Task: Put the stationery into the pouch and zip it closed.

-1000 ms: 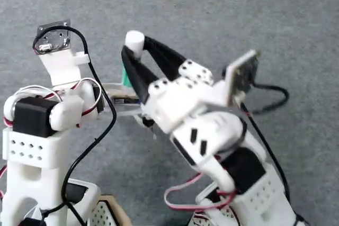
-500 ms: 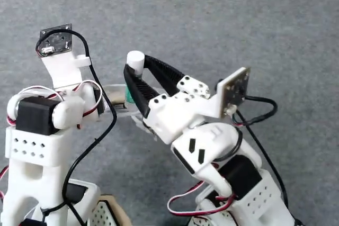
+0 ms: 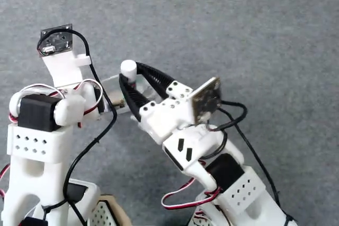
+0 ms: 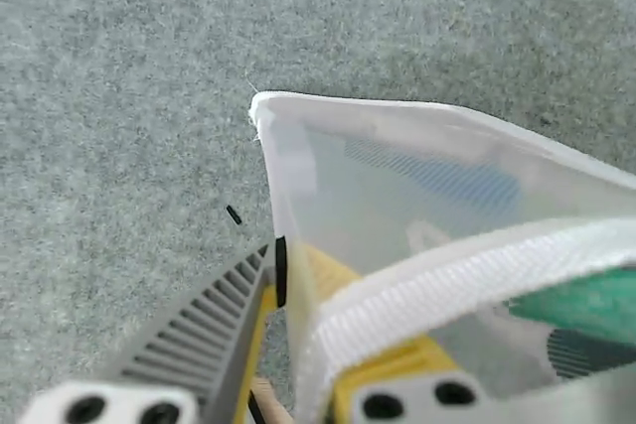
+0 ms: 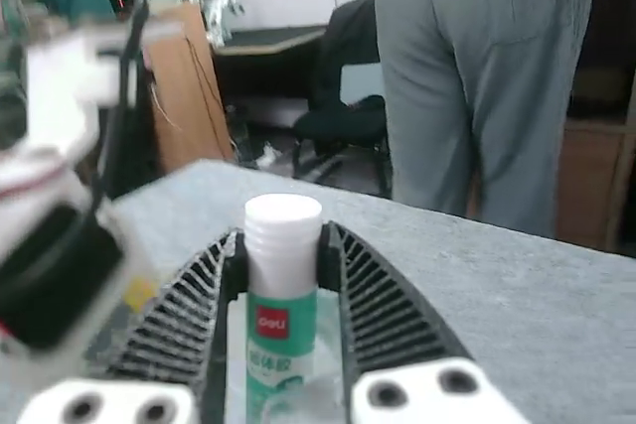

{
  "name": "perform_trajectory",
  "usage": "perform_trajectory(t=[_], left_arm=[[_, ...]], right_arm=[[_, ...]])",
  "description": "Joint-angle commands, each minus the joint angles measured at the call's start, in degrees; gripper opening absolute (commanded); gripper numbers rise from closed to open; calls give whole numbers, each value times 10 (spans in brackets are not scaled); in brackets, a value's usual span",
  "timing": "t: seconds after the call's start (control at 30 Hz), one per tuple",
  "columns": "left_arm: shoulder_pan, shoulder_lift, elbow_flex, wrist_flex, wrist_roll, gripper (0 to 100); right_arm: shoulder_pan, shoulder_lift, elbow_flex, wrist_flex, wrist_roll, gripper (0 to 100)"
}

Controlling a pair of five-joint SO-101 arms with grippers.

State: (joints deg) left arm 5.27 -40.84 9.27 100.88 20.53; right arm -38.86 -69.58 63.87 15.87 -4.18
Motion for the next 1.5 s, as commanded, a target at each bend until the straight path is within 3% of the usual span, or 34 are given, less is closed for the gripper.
perform_trajectory(t=[0.0,0.17,0.3,0.57,0.87,1.47], left_arm=[[0,-18,-10,-1,-1,29],[-4,-18,-10,-1,-1,29],[-5,-18,-8,-1,-2,29],[-5,-18,-9,-1,-2,29],[-5,-18,-8,-1,-3,29],[-7,-12,3,-2,-4,29]], right_arm=[[-2,-2,4,-3,46,67],[-18,-2,2,18,95,312],[-35,-3,2,40,117,419],[-28,-4,-30,38,117,394],[74,-4,-50,44,117,355],[193,-4,-25,222,113,328]])
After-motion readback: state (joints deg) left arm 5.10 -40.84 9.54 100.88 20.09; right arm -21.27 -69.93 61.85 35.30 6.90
